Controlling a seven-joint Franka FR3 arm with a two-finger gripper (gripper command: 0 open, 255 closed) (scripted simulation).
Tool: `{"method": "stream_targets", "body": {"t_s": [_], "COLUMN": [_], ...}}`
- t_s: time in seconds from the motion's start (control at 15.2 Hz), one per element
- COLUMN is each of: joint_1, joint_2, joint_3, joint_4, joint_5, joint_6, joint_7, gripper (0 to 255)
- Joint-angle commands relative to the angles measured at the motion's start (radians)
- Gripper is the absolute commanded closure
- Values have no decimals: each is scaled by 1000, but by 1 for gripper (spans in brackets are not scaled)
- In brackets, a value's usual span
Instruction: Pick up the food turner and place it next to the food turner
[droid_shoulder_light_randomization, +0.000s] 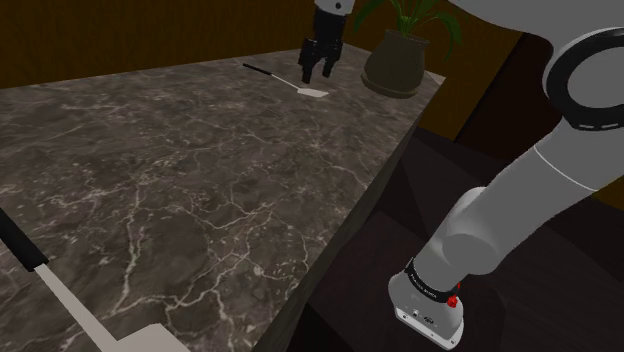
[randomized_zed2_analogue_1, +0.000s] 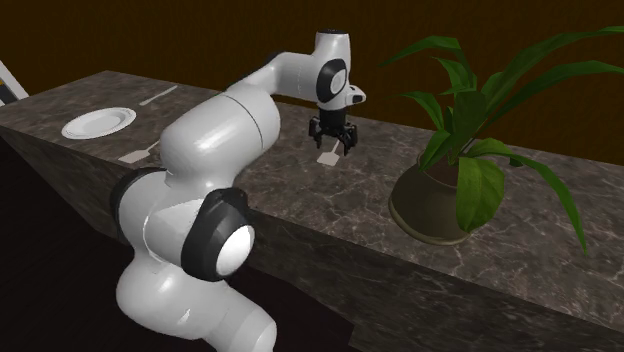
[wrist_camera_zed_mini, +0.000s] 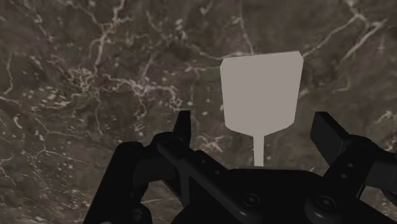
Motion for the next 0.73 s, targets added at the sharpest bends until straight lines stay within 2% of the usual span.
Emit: {"method": "stream_targets", "body": {"t_s": [0.0,0.4,0.46,0.66], "joint_1": [3,13,13,13], "joint_2": [77,347,357,343], "joint_3": [-1,9,10,10], "joint_4": [93,462,477,416], "joint_5": [11,40,40,40], "joint_6": [-15,-109,-113,-66], "joint_7": [-21,-62,-63,-64], "gripper": [0,0,0,0]}}
